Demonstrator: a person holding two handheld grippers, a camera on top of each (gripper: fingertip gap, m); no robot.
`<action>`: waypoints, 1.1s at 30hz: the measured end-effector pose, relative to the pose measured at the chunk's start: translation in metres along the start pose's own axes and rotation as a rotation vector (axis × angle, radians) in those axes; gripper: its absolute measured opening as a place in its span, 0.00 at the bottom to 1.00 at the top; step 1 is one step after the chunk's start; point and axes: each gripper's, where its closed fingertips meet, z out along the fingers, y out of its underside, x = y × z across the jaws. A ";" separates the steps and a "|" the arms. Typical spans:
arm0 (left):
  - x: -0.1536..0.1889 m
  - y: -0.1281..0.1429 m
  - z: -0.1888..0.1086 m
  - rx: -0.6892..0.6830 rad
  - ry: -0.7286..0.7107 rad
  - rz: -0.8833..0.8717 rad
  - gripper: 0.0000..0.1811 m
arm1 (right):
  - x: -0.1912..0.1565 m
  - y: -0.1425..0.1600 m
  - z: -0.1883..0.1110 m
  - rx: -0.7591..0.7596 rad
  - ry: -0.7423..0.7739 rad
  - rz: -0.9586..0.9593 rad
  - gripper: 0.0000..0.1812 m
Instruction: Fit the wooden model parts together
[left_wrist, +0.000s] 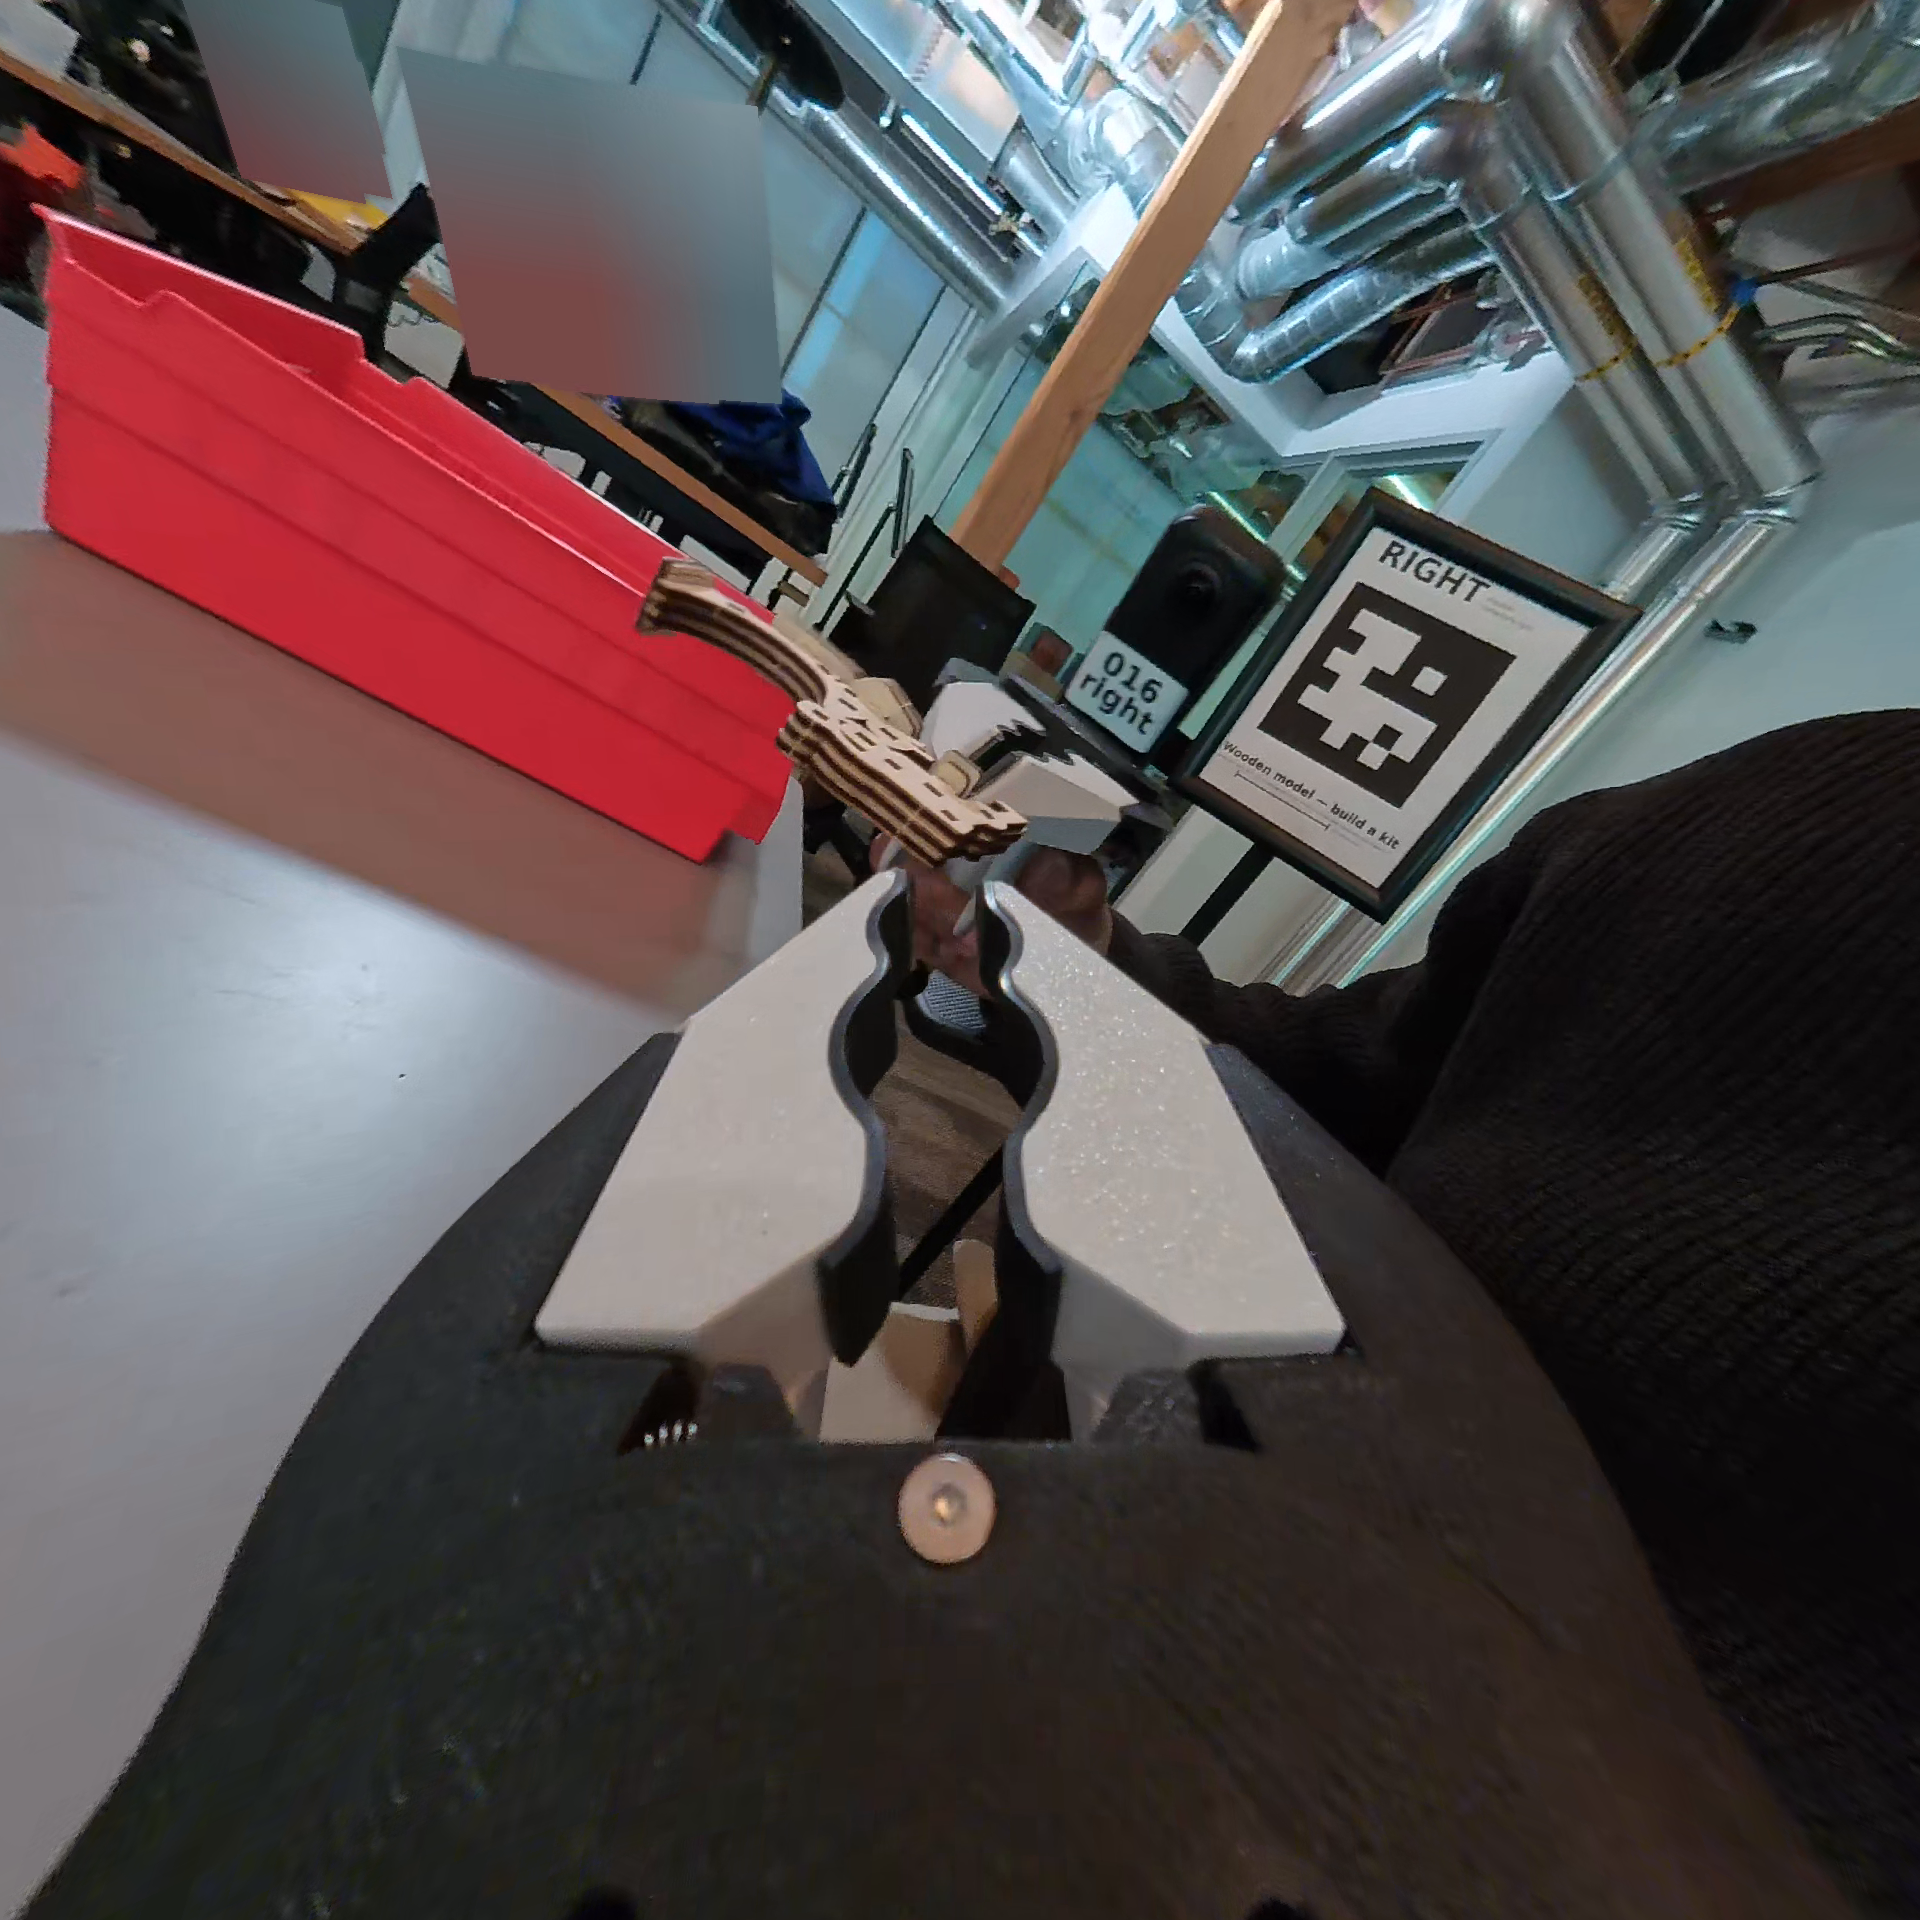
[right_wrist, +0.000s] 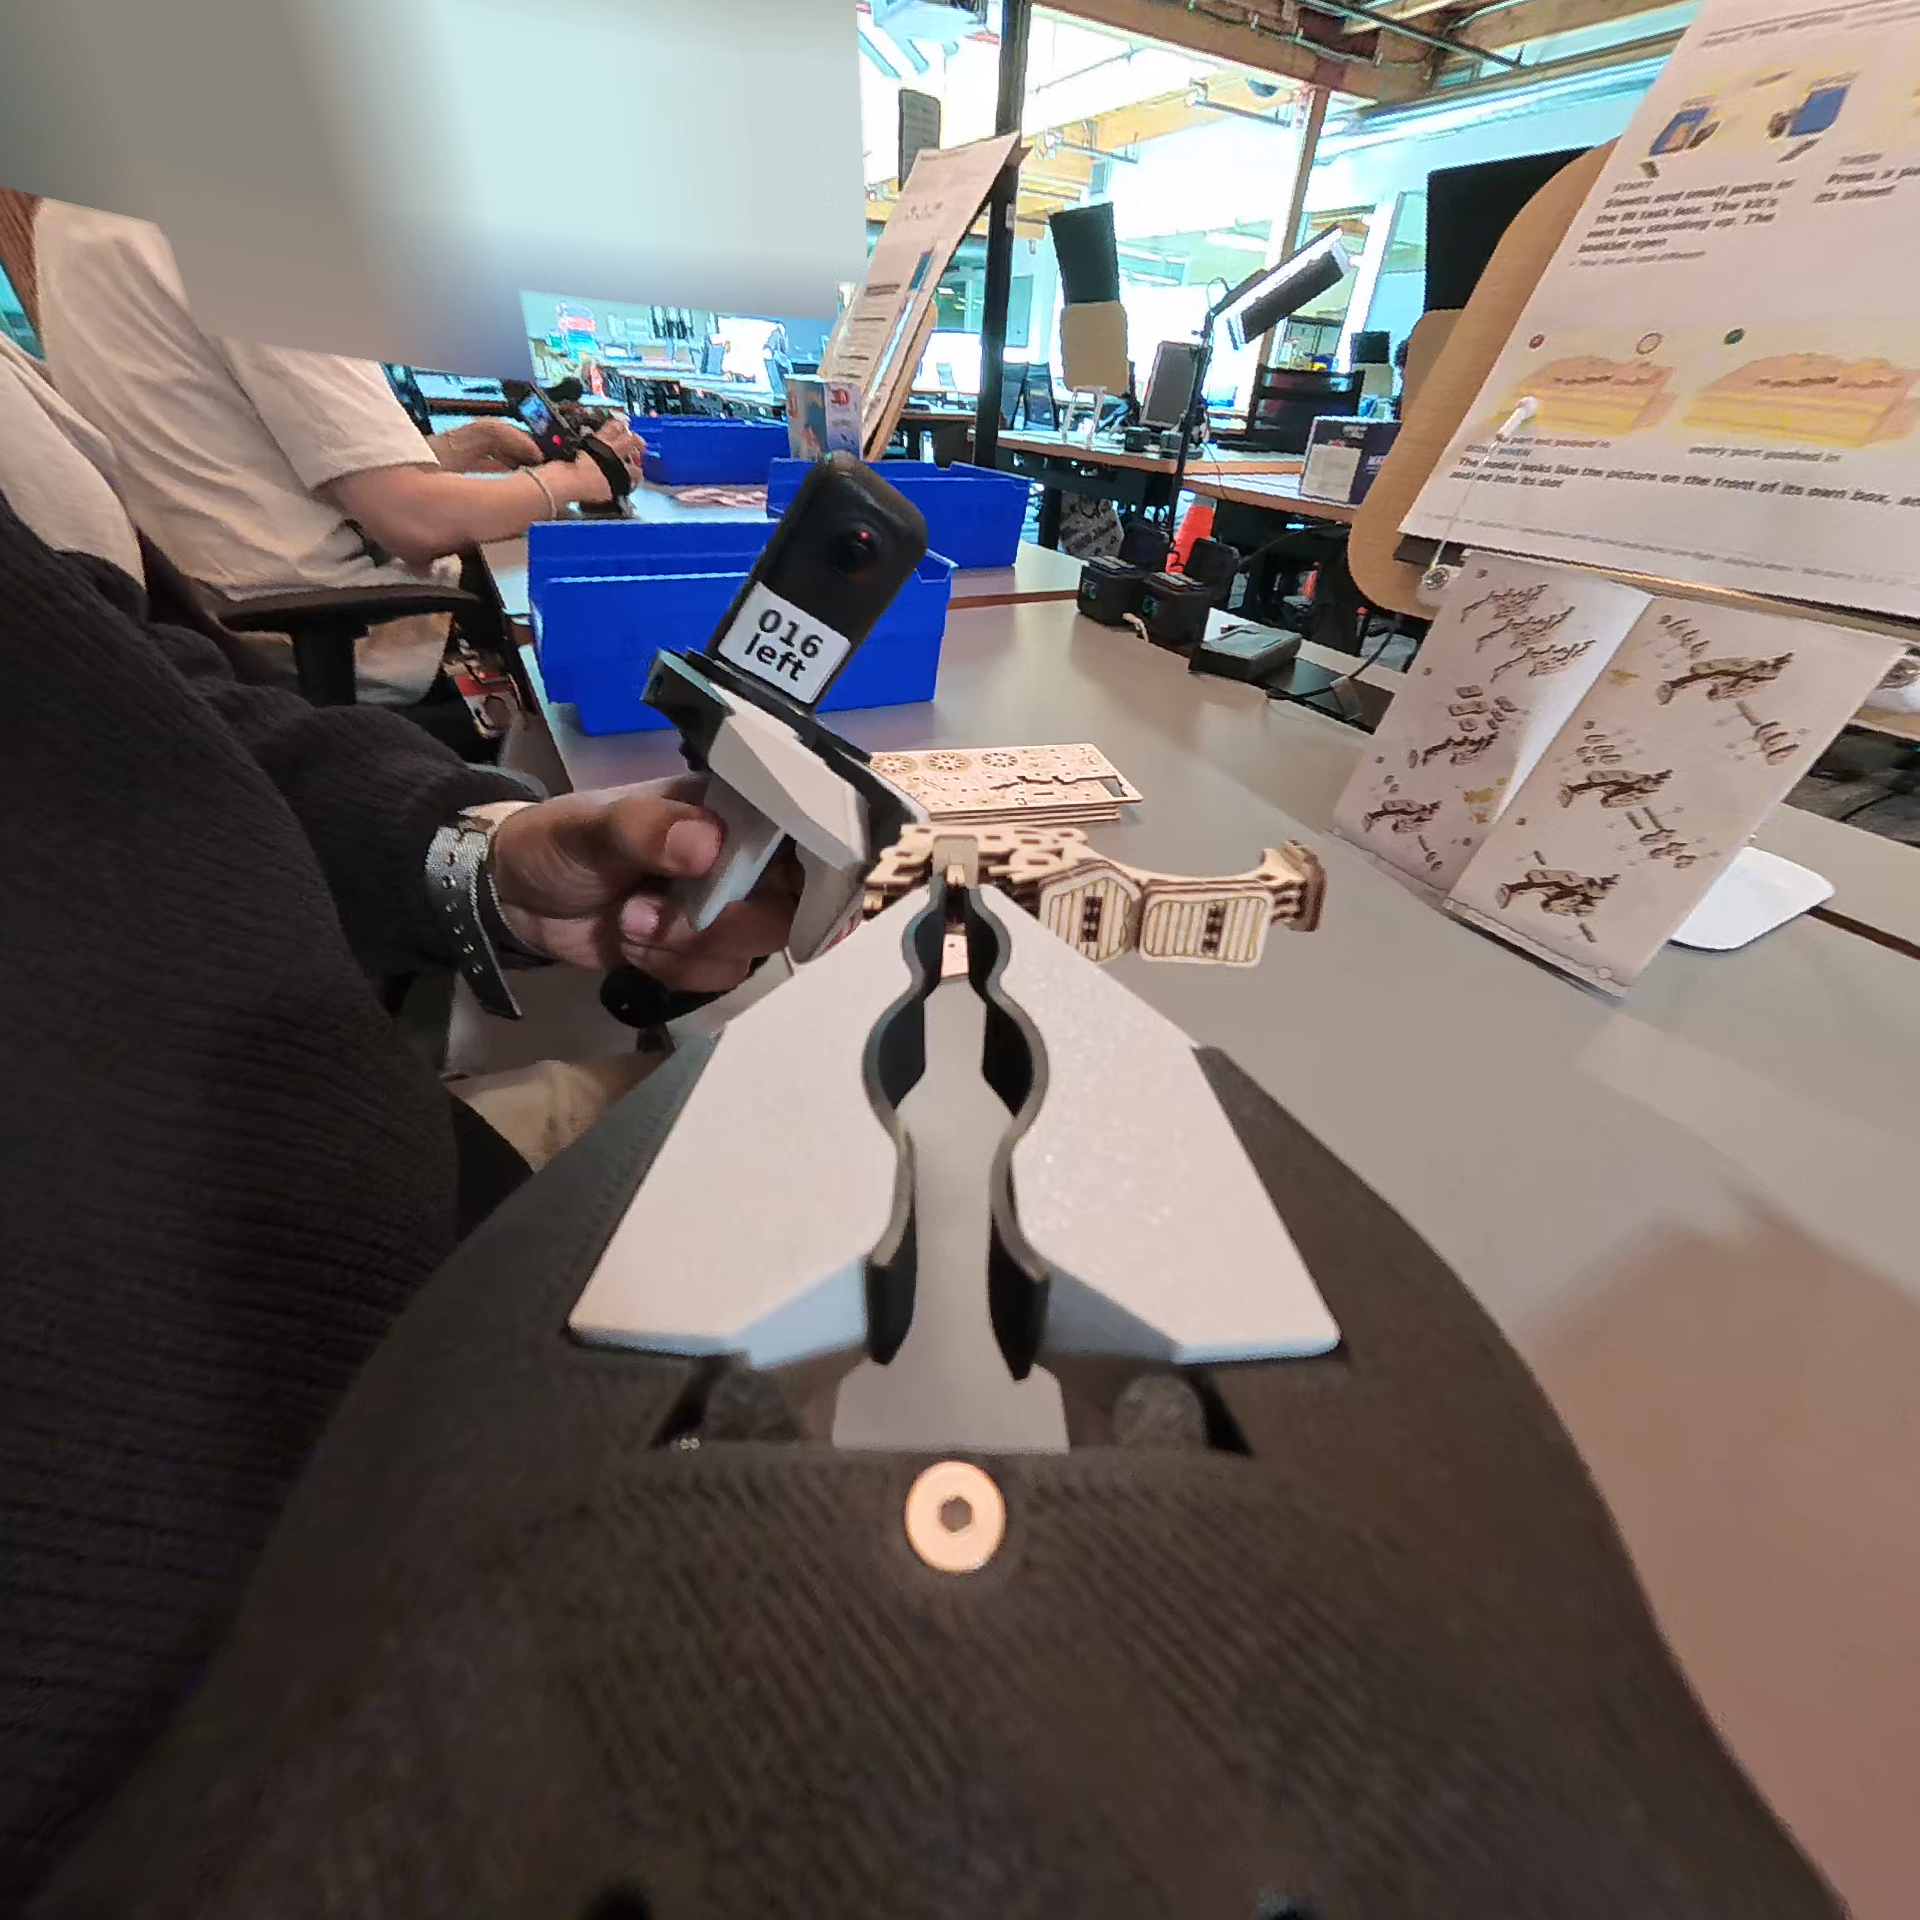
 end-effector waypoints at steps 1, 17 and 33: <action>-0.003 0.000 0.000 0.000 -0.016 0.000 0.05 | 0.000 0.000 0.000 -0.005 0.004 -0.011 0.01; -0.011 -0.004 -0.005 0.012 -0.116 0.065 0.06 | -0.003 0.008 0.009 -0.110 0.106 -0.214 0.01; -0.012 -0.006 -0.007 -0.002 -0.177 0.152 0.03 | -0.002 0.012 0.011 -0.147 0.132 -0.269 0.01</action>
